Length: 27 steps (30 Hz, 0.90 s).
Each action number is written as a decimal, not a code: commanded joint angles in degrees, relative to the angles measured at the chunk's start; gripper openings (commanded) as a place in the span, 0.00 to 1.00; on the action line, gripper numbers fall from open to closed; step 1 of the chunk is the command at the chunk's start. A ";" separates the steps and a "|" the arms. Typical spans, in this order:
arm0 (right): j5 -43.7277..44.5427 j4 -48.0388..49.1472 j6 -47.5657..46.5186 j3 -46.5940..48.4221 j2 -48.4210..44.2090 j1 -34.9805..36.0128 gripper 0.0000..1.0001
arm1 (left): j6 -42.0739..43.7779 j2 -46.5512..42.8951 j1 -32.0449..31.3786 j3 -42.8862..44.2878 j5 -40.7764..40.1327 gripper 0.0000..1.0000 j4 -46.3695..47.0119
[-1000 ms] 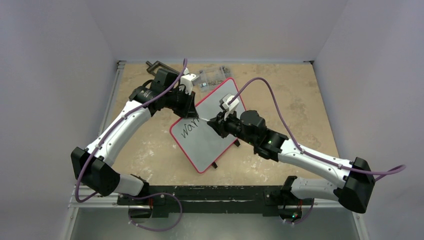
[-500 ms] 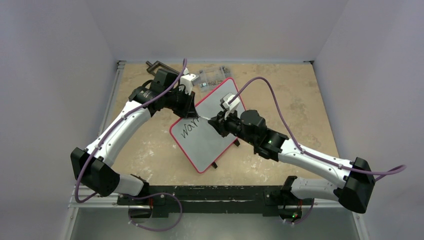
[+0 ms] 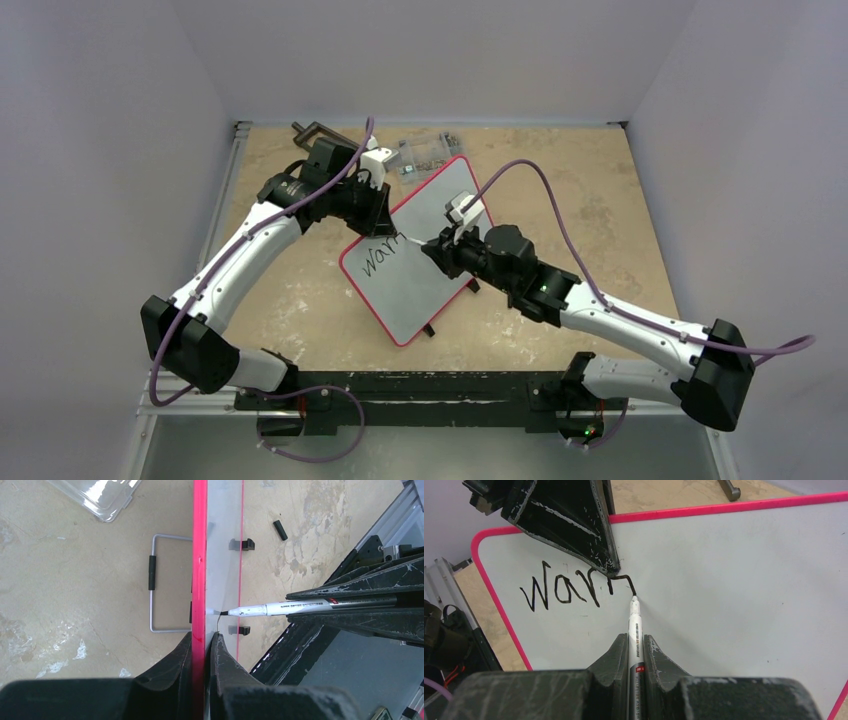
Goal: Write a sentence on the whiteboard
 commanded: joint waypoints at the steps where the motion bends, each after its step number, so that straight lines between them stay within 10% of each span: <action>1: 0.30 -0.52 0.68 -0.83 -1.32 -0.28 0.00 | 6.53 -0.18 0.53 -1.25 -15.39 0.00 -3.63; 27: 8.66 -2.90 -1.60 7.70 4.11 -0.41 0.00 | 6.53 -0.18 0.53 -1.20 -15.09 0.00 -3.65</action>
